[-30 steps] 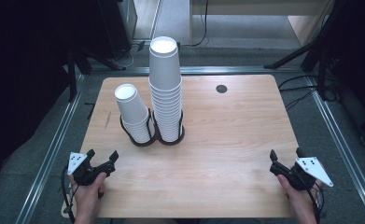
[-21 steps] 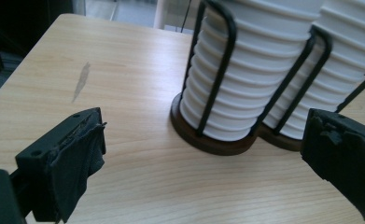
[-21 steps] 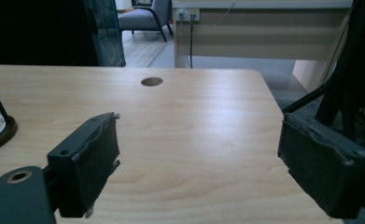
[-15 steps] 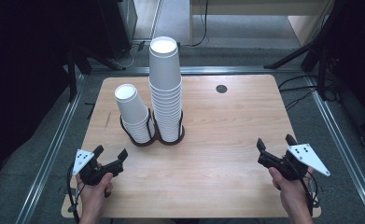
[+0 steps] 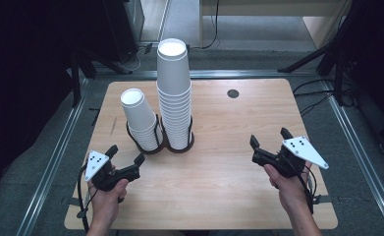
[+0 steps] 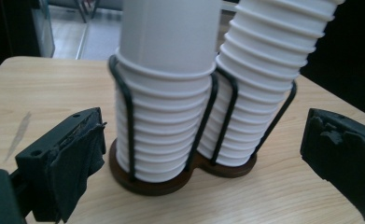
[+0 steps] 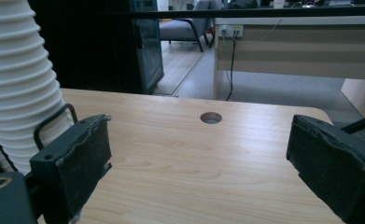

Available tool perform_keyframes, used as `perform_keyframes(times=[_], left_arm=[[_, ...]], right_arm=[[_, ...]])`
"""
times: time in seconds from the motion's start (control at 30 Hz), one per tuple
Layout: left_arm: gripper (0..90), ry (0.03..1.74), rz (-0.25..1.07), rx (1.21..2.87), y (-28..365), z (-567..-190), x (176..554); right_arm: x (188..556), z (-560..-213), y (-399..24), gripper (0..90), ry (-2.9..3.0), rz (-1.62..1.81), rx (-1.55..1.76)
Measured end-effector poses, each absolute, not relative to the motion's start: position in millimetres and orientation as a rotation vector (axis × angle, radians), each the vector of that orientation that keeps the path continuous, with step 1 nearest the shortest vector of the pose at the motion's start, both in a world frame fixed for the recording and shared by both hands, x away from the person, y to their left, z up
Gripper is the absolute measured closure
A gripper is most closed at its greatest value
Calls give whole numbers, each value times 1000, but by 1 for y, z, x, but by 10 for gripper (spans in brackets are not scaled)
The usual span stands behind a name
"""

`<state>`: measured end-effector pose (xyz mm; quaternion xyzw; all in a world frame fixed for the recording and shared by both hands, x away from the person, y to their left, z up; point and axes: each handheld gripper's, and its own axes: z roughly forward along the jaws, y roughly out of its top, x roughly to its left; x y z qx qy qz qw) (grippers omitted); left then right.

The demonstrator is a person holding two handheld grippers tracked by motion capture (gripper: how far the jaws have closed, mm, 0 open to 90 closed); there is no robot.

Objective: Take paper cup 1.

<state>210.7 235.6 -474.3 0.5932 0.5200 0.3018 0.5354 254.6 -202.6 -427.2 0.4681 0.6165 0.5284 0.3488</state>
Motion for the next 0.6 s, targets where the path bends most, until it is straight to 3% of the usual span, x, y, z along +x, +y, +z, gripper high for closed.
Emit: perform_keyframes(times=[0.6], left_arm=[[2,1136,699,1448,188,-453,221]], right_arm=[[260,-387,-147,67,1647,1472,1108]])
